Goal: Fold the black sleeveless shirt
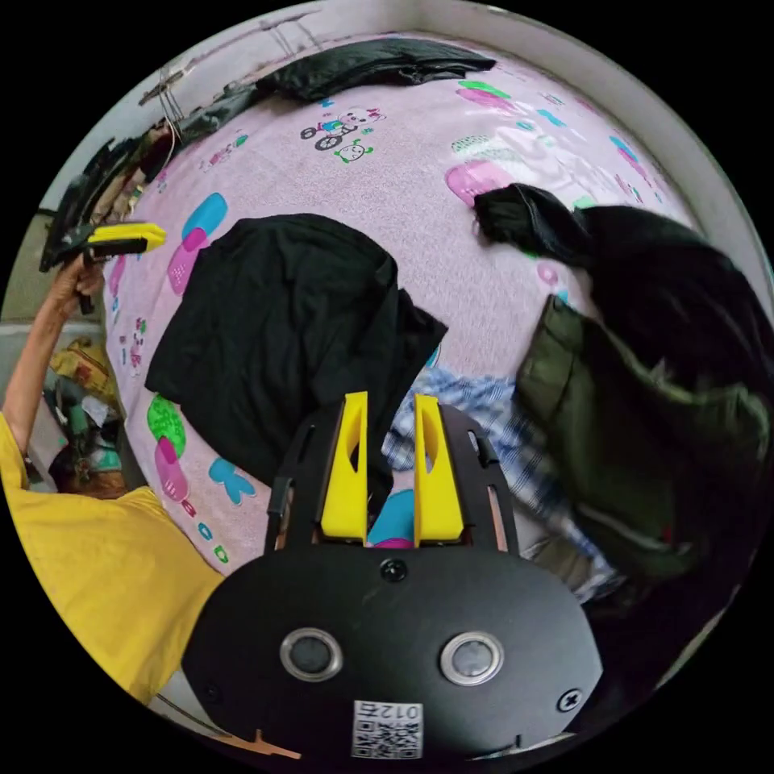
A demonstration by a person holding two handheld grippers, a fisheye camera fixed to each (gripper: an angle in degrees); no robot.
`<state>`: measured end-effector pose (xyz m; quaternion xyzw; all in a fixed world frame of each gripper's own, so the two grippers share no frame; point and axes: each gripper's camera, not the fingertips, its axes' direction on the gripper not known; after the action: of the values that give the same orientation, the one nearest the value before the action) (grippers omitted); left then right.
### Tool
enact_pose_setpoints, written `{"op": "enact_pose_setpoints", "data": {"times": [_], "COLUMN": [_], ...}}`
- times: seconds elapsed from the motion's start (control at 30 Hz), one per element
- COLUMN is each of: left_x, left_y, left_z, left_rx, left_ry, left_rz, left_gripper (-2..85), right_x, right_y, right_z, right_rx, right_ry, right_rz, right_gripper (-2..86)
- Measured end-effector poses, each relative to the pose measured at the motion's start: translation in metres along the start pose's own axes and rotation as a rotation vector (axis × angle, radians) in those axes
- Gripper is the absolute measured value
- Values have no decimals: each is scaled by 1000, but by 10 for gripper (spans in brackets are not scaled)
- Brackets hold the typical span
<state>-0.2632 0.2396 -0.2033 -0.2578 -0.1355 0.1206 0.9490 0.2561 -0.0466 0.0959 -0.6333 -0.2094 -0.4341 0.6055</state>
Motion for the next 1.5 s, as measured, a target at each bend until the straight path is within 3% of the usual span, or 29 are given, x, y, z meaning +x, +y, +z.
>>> {"op": "enact_pose_setpoints", "data": {"times": [0.17,0.27,0.4,0.83,0.97,1.13,1.5], "left_x": [-27,-26,-29,-48,-37,-20,-50], "left_y": [134,170,179,172,184,191,204], "left_z": [28,51,68,80,63,71,100], "left_rx": [-11,-51,-55,-55,16,-20,-88], "left_ry": [139,139,114,141,-21,-150,-149], "left_rz": [-107,-134,-112,49,137,262,199], "left_gripper": [55,74,91,108,107,93,45], "right_x": [25,35,46,58,64,73,85], "right_y": [112,147,158,156,162,168,190], "right_z": [24,34,33,37,38,43,54], "right_rx": [70,105,176,89,83,67,44], "right_ry": [-106,-168,-248,-246,-246,-237,-206], "right_rz": [222,311,368,301,296,295,258], "right_gripper": [72,80,87,25,23,23,33]}}
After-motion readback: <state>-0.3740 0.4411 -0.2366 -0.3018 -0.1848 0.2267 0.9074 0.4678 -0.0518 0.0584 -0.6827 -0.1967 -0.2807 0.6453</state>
